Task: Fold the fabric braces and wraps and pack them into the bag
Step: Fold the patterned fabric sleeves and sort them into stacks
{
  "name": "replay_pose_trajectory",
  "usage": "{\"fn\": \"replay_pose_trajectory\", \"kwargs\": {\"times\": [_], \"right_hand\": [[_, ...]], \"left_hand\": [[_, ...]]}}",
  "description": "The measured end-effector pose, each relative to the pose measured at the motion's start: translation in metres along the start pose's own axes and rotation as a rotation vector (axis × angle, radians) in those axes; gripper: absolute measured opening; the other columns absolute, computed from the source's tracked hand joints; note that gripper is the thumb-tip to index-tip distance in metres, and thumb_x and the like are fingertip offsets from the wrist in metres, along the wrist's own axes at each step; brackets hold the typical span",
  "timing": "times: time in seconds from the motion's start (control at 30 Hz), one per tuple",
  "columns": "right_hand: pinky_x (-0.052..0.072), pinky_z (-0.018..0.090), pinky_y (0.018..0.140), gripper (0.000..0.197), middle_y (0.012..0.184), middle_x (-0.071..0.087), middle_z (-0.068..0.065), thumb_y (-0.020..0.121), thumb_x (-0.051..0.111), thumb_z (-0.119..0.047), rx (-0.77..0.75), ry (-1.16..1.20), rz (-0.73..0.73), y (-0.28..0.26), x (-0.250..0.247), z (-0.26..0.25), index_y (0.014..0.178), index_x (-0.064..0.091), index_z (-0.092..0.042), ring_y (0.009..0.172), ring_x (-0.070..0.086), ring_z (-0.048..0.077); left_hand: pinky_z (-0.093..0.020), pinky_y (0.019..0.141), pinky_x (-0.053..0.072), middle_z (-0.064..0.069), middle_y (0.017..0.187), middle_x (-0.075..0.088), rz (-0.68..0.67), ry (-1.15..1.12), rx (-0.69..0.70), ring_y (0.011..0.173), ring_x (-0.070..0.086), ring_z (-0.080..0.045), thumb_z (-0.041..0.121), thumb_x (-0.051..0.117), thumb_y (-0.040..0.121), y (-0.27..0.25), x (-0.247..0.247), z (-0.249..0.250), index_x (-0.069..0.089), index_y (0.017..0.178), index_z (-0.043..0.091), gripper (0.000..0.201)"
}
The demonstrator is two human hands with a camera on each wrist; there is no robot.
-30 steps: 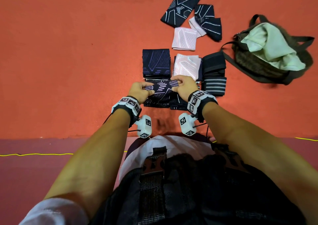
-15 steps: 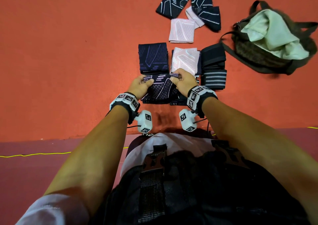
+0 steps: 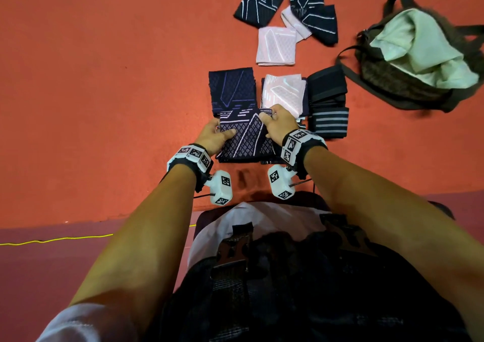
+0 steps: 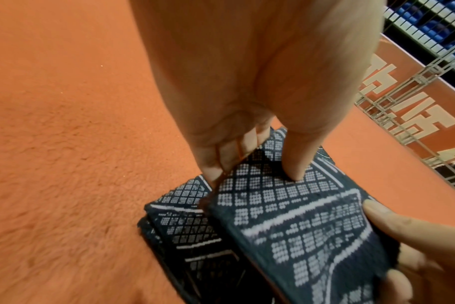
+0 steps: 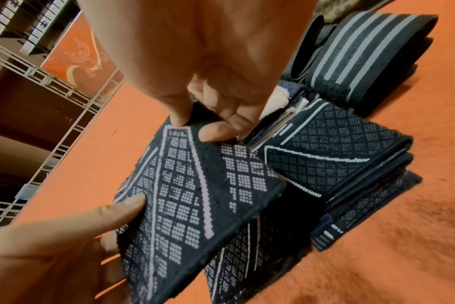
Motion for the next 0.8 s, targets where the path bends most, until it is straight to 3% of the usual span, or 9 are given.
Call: {"fn": "replay_pose_trajectory", "kwargs": {"times": [0.07,0.17,0.23,0.3,0.43,0.53,0.6,0.7,0.8], "right_hand": [[0.052,0.021,0.056,0.027,0.088,0.058,0.006,0.099,0.055,-0.036,0.026,-0.02,-0.003,0.003,0.002,0.0,0.084,0.038,-0.02,0.074,0.07,0.025],[0.061,0.038,0.069,0.023,0.098,0.064,0.007,0.098,0.057,-0.031,0.05,-0.033,0.0,0.009,0.007,0.003,0.103,0.039,-0.016,0.07,0.072,0.026],[0.06,0.046,0.074,0.021,0.089,0.059,0.003,0.096,0.058,-0.022,0.044,-0.084,-0.006,0.016,0.013,0.008,0.104,0.039,-0.016,0.072,0.071,0.028],[0.059,0.049,0.077,0.02,0.085,0.058,0.003,0.091,0.059,-0.018,0.027,-0.164,-0.026,0.022,0.02,0.014,0.101,0.042,-0.018,0.078,0.07,0.031],[0.056,0.049,0.082,0.024,0.092,0.062,0.01,0.085,0.056,-0.009,0.038,-0.226,-0.085,0.029,0.033,0.022,0.107,0.049,-0.012,0.085,0.067,0.034],[0.054,0.043,0.086,0.03,0.1,0.064,0.014,0.086,0.055,-0.008,0.041,-0.327,-0.125,0.033,0.041,0.021,0.114,0.046,-0.009,0.091,0.064,0.034],[0.052,0.035,0.085,0.03,0.104,0.065,0.016,0.087,0.055,-0.009,0.033,-0.399,-0.15,0.037,0.046,0.022,0.115,0.046,-0.008,0.093,0.063,0.032],[0.048,0.032,0.089,0.026,0.118,0.056,0.015,0.088,0.056,-0.01,-0.007,-0.514,-0.196,0.039,0.054,0.021,0.114,0.051,-0.011,0.098,0.06,0.034],[0.049,0.035,0.095,0.022,0.127,0.043,0.013,0.09,0.054,-0.012,-0.045,-0.599,-0.213,0.042,0.058,0.02,0.111,0.058,-0.014,0.098,0.06,0.033]], "left_hand": [[-0.037,0.079,0.056,-0.003,0.099,0.064,0.039,0.018,-0.033,0.085,0.066,-0.019,0.005,0.059,0.097,0.006,-0.003,-0.003,0.05,0.106,0.019,0.019],[-0.045,0.09,0.054,-0.006,0.101,0.063,0.112,0.051,-0.082,0.093,0.063,-0.026,0.008,0.06,0.097,0.019,-0.009,-0.015,0.046,0.106,0.018,0.019],[-0.049,0.093,0.055,-0.01,0.106,0.062,0.15,0.074,-0.103,0.096,0.062,-0.028,0.011,0.061,0.097,0.029,-0.012,-0.026,0.041,0.108,0.015,0.023],[-0.048,0.092,0.054,-0.005,0.097,0.059,0.168,0.077,-0.097,0.095,0.06,-0.028,0.008,0.059,0.098,0.034,-0.012,-0.032,0.035,0.108,0.013,0.027],[-0.042,0.08,0.057,-0.006,0.095,0.054,0.192,0.109,-0.09,0.089,0.058,-0.026,-0.005,0.061,0.091,0.047,-0.019,-0.04,0.031,0.106,0.013,0.039],[-0.022,0.055,0.052,-0.005,0.091,0.054,0.156,0.163,-0.113,0.073,0.058,-0.017,-0.013,0.059,0.088,0.057,-0.024,-0.046,0.037,0.102,0.016,0.04],[-0.012,0.049,0.046,-0.001,0.088,0.053,0.134,0.23,-0.12,0.068,0.054,-0.01,-0.01,0.061,0.09,0.061,-0.027,-0.046,0.044,0.105,0.014,0.034],[-0.007,0.056,0.046,-0.001,0.09,0.055,0.088,0.241,-0.125,0.072,0.054,-0.008,-0.006,0.063,0.091,0.071,-0.028,-0.047,0.049,0.109,0.011,0.028],[-0.024,0.08,0.056,-0.007,0.108,0.062,0.081,0.318,-0.144,0.09,0.065,-0.021,0.006,0.074,0.085,0.079,-0.032,-0.05,0.062,0.1,0.018,0.023]]}}
Point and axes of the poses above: each hand's wrist, its own y-axis towards the middle knuckle, its own x-axis out of the palm, z = x × y, the point moved 4 cm from there along y, towards the middle knuckle
